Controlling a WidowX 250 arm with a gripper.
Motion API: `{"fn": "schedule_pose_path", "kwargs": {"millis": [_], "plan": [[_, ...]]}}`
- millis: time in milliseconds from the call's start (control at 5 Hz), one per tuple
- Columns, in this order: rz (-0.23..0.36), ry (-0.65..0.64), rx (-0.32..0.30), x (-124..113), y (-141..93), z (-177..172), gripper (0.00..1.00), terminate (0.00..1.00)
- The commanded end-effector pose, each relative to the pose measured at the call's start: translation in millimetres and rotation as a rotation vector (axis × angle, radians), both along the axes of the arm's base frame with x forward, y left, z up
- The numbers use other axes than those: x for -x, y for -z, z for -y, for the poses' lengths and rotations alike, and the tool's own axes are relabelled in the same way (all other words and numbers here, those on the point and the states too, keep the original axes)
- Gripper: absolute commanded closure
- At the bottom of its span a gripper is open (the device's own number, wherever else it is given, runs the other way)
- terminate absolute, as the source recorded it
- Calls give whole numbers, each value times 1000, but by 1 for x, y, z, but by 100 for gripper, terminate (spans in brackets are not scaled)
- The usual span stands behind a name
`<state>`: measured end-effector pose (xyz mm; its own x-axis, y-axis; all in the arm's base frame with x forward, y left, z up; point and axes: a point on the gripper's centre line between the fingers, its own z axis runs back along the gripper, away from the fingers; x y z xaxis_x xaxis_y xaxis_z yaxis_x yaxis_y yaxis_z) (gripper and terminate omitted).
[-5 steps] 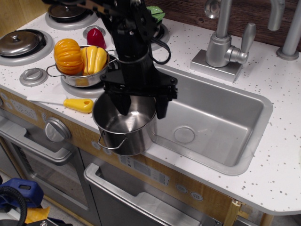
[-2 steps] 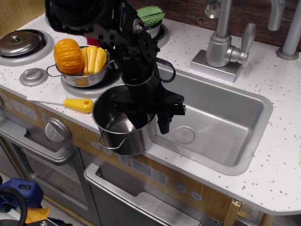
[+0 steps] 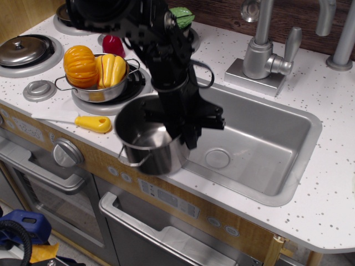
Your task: Put pot in sink
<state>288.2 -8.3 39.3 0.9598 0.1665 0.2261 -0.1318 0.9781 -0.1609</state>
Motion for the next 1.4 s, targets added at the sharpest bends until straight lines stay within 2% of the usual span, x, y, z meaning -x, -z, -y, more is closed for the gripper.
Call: {"fn": "schedule_pose_path", "kwargs": {"millis": [0,400,600,800,1000,1200], "plan": [[80,85,-54,-29,-22,1,100,0],[171,210,-114,-70,-15,6,100,0],[176,243,-78,-85,-10,7,100,0],[201,223,15,-79,8,6,0,0],[224,172,73,-75,15,6,0,0],[224,172,73,-75,15,6,0,100]]}}
